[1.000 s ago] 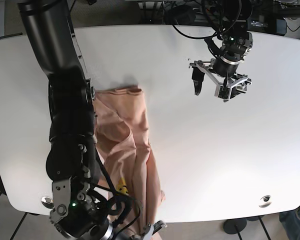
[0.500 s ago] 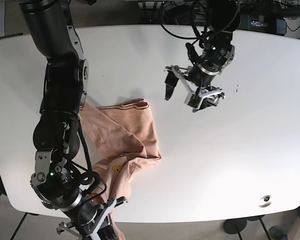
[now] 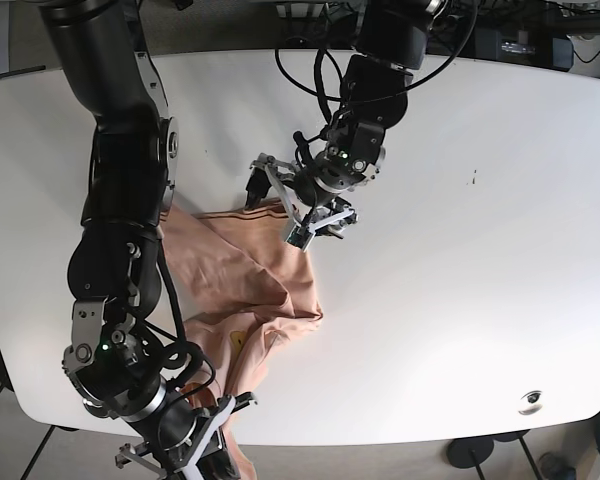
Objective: Fold the T-shirt properly
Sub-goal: 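Grasp the shirt's other edge with the left gripper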
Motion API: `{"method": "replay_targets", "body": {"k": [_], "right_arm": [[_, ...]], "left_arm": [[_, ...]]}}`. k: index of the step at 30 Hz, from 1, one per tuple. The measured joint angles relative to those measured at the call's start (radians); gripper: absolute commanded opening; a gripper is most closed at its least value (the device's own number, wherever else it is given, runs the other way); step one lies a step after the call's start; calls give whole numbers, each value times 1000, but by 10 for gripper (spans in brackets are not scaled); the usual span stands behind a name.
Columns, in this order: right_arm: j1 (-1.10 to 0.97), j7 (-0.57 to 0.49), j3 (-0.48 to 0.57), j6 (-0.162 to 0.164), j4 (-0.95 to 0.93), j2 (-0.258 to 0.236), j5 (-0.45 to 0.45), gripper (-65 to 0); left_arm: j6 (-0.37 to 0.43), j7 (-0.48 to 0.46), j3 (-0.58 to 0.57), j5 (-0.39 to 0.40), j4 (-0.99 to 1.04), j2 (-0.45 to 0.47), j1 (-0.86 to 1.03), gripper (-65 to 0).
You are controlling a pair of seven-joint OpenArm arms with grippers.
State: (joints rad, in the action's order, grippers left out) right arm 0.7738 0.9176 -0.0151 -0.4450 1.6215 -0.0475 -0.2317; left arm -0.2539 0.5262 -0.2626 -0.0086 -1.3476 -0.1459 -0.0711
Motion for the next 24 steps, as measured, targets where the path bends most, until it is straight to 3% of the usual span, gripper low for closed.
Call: {"method": "replay_targets", "body": {"k": [4, 6, 8, 9, 12, 17, 21, 24], "right_arm": [[0, 0, -1, 0, 0, 0, 0, -631], [0, 0, -32, 0, 0, 4, -1, -631], [0, 0, -89, 0, -2, 0, 0, -631], [-3, -2, -106, 0, -11, 0, 0, -631], [-23, -1, -144, 0, -31, -6, 3, -631], [-50, -4, -154, 0, -34, -59, 4, -631], [-35, -82, -153, 0, -128, -101, 0, -631], [8, -115, -156, 2, -252, -127, 10, -631]], "left_arm": [[-1, -45, 0, -7, 68, -2, -24, -275], [-2, -35, 0, -14, 82, 9, -29, -422], [-9, -31, 2, -2, 77, 42, -26, -612], [-12, -30, 2, 7, 69, 57, -24, -639], [-27, -3, 53, 12, 5, 97, 6, -644], [-5, 74, 273, -37, -219, 189, 98, -640], [-17, 142, 385, -22, -340, 227, 75, -640], [-130, 216, 524, -23, -384, 252, -2, -640]]}}
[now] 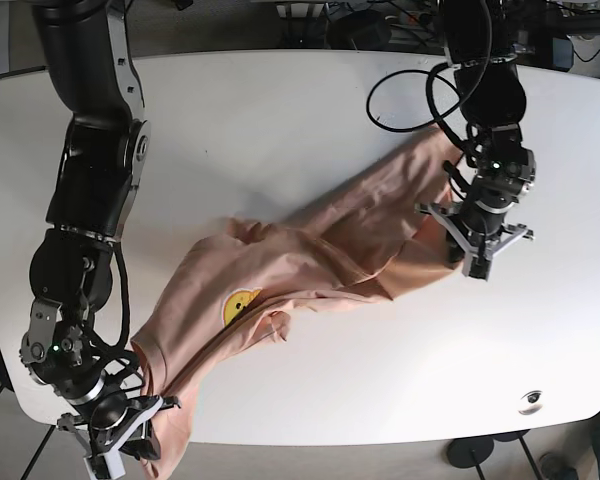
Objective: Fold the T-shirt properly
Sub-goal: 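Grasp the shirt's other edge with the left gripper, then lift and stretch the shirt between both grippers, laying it flat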
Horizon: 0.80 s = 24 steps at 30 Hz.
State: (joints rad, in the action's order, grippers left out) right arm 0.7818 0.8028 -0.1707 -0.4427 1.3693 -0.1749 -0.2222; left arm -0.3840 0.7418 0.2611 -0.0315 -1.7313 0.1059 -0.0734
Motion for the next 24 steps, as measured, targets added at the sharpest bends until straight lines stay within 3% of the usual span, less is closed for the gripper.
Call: {"method": "replay_targets", "body": {"k": [4, 5, 11, 14, 18, 20, 24], "right_arm": [[109, -42, -34, 44, -109, -17, -8, -631], [154, -43, -34, 48, -136, -29, -10, -631], [267, -19, -68, 39, -113, -50, -38, -631], [237, 43, -127, 35, -51, -68, -44, -631], [-63, 72, -187, 35, 153, -55, -38, -631], [-251, 90, -197, 36, 243, -33, -42, -631], [-557, 77, -283, 36, 288, -11, -163, -631]], "left_arm": [[-109, 146, 136, -14, -5, 24, -199, -640], [-142, 204, 145, -13, -7, 60, -273, -640], [-163, 319, 145, 10, -76, 166, -531, -640], [-167, 325, 148, 25, -117, 183, -529, -640], [-169, 307, 148, 25, -128, 168, -352, -644], [-169, 180, 196, 13, -127, 135, -219, -640], [-206, 76, 230, 2, -119, 110, 6, -640]]}}
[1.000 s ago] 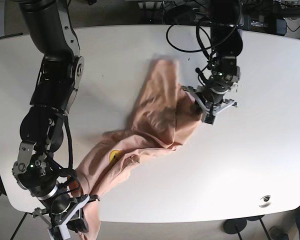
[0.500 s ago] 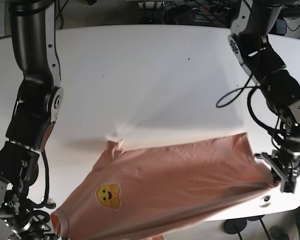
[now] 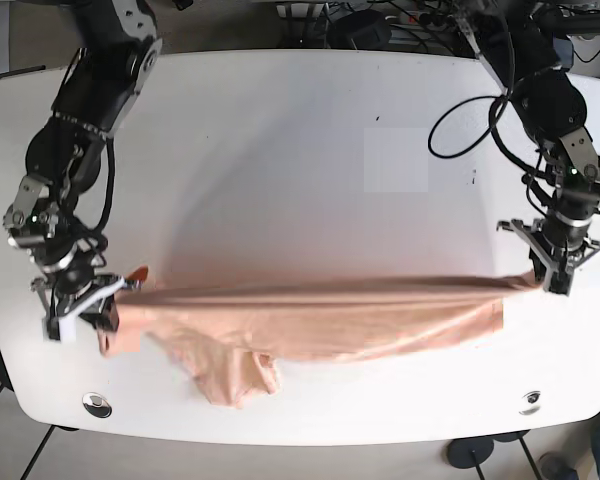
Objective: Fold the T-shirt properly
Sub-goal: 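Lift and stretch the shirt between both grippers, laying it flat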
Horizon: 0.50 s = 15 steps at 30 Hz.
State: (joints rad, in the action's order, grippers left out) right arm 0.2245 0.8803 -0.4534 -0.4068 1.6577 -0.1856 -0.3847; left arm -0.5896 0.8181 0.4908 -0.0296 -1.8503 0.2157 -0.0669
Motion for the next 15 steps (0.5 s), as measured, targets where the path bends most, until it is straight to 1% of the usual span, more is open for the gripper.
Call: {"method": "replay_targets", "body": {"k": [1, 2, 3, 6, 8, 10, 12, 15], "right_arm": [[-58, 1, -17, 0, 0, 0, -22, -631], [-134, 3, -41, 0, 0, 0, -43, -631], [-181, -1, -51, 8, 0, -1, -56, -631], [-310, -20, -64, 3, 2, 1, -153, -631], [-397, -23, -82, 0, 3, 5, -205, -631], [-457, -23, -85, 0, 4, 3, -249, -631], [-512, -24, -84, 0, 6, 3, -295, -631], [-551, -31, -84, 0, 8, 3, -327, -631]], "left_arm": [[-17, -6, 13, 0, 0, -10, 38, -640], [-43, -38, 42, 0, 5, -29, 89, -640], [-64, -55, 64, 8, 14, -40, 118, -640], [-119, -49, 129, 0, 58, -47, 180, -640], [-126, -50, 179, 8, 74, -47, 213, -640], [-127, -53, 202, 12, 76, -49, 236, -640], [-127, -53, 212, 11, 76, -49, 266, -640], [-126, -53, 214, 8, 76, -49, 298, -640]]}}
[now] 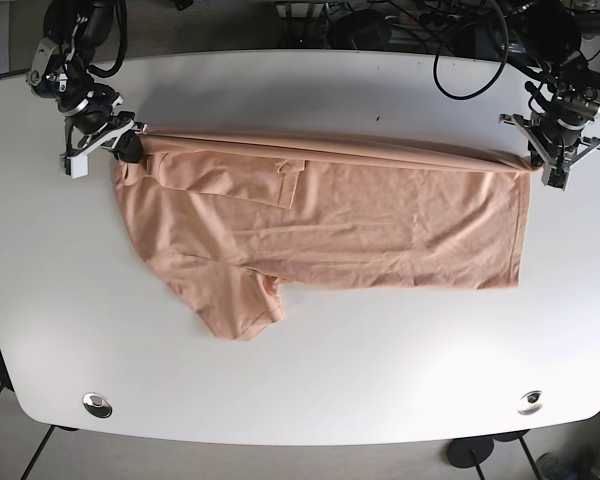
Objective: Fold the T-shirt properly
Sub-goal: 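Lift and stretch the shirt between both grippers, laying it flat, then release the edge and regrasp the shirt's side hems with both grippers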
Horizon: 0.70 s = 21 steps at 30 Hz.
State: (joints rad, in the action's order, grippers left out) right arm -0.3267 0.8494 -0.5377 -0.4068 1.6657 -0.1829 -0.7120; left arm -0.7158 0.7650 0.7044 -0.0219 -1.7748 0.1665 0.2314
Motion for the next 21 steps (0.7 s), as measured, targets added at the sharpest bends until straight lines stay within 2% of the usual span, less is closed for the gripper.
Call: {"method": "replay_targets", "body": {"k": [5, 7, 9, 11, 12, 13, 14, 17, 21], "right_arm": [[-46, -3, 0, 7, 2, -1, -26, -629], [-46, -4, 0, 7, 2, 0, -26, -610], [-51, -6, 0, 7, 4, 0, -26, -533], [-71, -8, -2, 14, 38, -3, -18, -420], [-84, -8, -10, 16, 74, 5, -17, -338], [-98, -8, -13, 14, 115, 20, -16, -277], [-105, -7, -14, 10, 150, 31, -18, -257], [-119, -11, -27, -36, 235, 51, -19, -257], [-64, -1, -28, -37, 222, 52, 2, -257]], "left_arm": [[0, -2, 18, -3, -25, -30, 35, -639], [0, 4, 21, -5, -27, -30, 38, -629], [1, 3, 20, -8, -27, -27, 36, -529], [12, 4, 23, -27, -27, -27, 37, -379], [12, 5, 24, -27, -27, -27, 38, -296], [12, 4, 24, -22, -27, -27, 38, -278], [12, 3, 24, -18, -27, -27, 40, -287], [12, 8, 25, -11, -72, -27, 57, -328], [11, 3, 27, 122, -106, -21, 52, -344]]}}
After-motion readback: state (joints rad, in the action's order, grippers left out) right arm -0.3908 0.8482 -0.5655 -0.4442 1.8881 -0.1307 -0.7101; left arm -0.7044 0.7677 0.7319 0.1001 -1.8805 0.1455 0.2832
